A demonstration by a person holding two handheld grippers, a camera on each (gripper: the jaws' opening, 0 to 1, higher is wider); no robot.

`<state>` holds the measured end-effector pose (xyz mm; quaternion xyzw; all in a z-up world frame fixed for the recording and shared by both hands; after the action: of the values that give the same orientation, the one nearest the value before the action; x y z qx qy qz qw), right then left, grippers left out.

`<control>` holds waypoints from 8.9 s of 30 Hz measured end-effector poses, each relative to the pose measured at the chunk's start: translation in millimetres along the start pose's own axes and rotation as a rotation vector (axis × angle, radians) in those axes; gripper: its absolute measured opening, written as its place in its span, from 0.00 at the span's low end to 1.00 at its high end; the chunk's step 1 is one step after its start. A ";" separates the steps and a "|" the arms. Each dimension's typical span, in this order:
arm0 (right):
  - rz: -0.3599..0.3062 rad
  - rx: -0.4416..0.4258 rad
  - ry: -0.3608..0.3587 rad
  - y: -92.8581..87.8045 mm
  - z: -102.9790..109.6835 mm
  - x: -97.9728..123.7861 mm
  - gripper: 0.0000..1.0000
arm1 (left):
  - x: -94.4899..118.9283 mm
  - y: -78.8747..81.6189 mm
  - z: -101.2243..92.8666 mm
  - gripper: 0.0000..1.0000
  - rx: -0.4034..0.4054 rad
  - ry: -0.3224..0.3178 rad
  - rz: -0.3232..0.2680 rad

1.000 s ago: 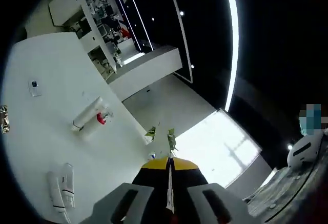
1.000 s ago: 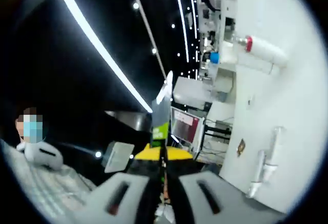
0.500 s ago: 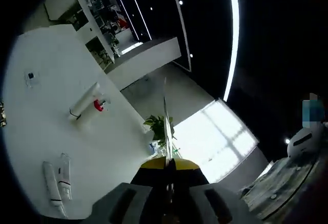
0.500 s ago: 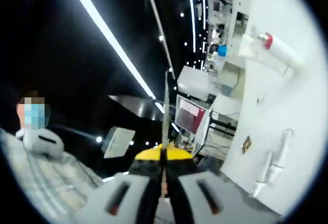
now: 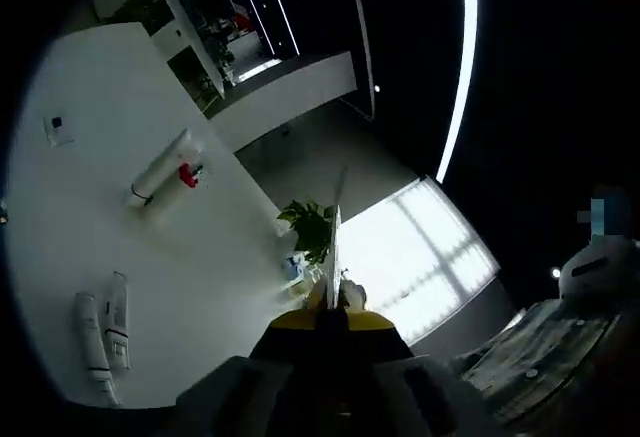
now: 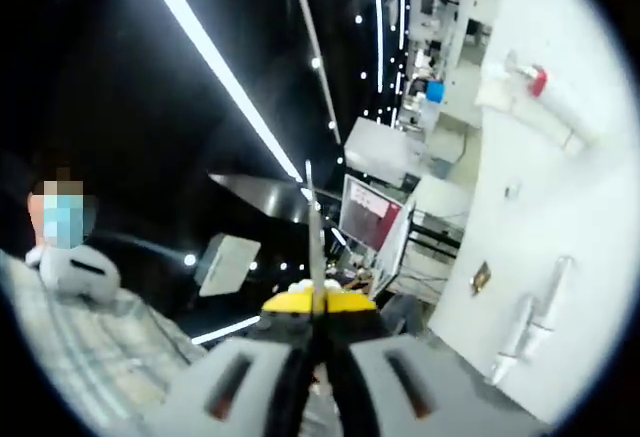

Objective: Arrange the skincare products in the storage area until every visible bottle or jar stands upright without overlapping.

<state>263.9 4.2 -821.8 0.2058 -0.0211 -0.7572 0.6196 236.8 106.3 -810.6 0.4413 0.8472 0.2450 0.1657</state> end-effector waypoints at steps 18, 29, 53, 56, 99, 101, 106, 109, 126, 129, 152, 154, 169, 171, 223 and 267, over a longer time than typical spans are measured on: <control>-0.120 -0.078 0.008 28.0 0.4 0.6 0.00 | 0.3 -18.3 -6.2 0.10 0.027 0.012 0.031; -0.038 -0.059 -0.044 15.7 -4.5 -6.8 0.20 | 10.9 -8.8 -7.3 0.02 0.119 -0.009 -0.081; 0.062 0.037 -0.044 -7.6 5.2 -9.8 0.02 | 12.9 -11.4 -7.6 0.02 0.025 0.049 -0.122; 0.083 0.037 -0.061 -9.3 2.6 -8.3 0.04 | 13.5 -9.9 -6.0 0.02 0.030 0.059 -0.132; 0.160 0.471 -0.431 -28.4 -26.7 26.7 0.30 | 42.0 0.3 22.2 0.02 0.014 0.149 -0.164; 0.161 0.509 -0.501 -30.0 -32.3 35.3 0.30 | 45.0 3.6 30.3 0.02 0.013 0.167 -0.169; 0.107 0.512 -0.617 -26.2 -46.3 47.9 0.33 | 44.7 8.1 44.4 0.02 0.020 0.197 -0.176; 0.144 0.528 -0.652 -34.7 -56.4 52.0 0.35 | 43.1 10.6 50.1 0.02 0.024 0.206 -0.179; 0.073 0.666 -0.843 -17.7 -71.4 63.9 0.34 | 16.4 44.5 118.4 0.02 0.066 0.301 -0.126; 0.067 0.597 -0.880 -17.2 -79.4 70.4 0.34 | 10.7 49.1 130.4 0.02 0.078 0.307 -0.112; 0.120 0.615 -0.954 -19.8 -91.6 72.5 0.34 | -29.8 62.1 237.9 0.02 0.191 0.406 0.015; 0.123 0.609 -0.959 -20.0 -92.7 72.7 0.34 | -32.8 60.1 247.9 0.02 0.198 0.418 0.029; 0.155 0.614 -0.984 -23.3 -97.8 70.8 0.34 | -41.3 54.8 287.8 0.02 0.234 0.490 0.110; 0.159 0.615 -0.983 -24.2 -98.0 69.7 0.34 | -42.1 54.5 290.9 0.02 0.228 0.515 0.125; 0.138 0.624 -0.974 -22.9 -98.0 63.6 0.32 | -47.2 62.8 300.1 0.26 0.172 0.672 0.337; 0.096 0.648 -0.945 -18.7 -90.1 63.2 0.31 | 0.4 29.1 240.3 0.52 -0.282 0.824 0.500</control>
<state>267.7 -31.3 -927.6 0.0231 -0.5359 -0.6929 0.4819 375.5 185.6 -992.5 0.4709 0.6692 0.5431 -0.1884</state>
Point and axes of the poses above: the point that each gripper's makers call its tool centre point, and the gripper's own axes: x roughly backward along the fingers, z roughly to its left, y roughly out of its top, the point moved 5 cm from there along x, roughly backward along the fingers, and after that the axes turned 9 degrees about -x, right-handed, at the moved point
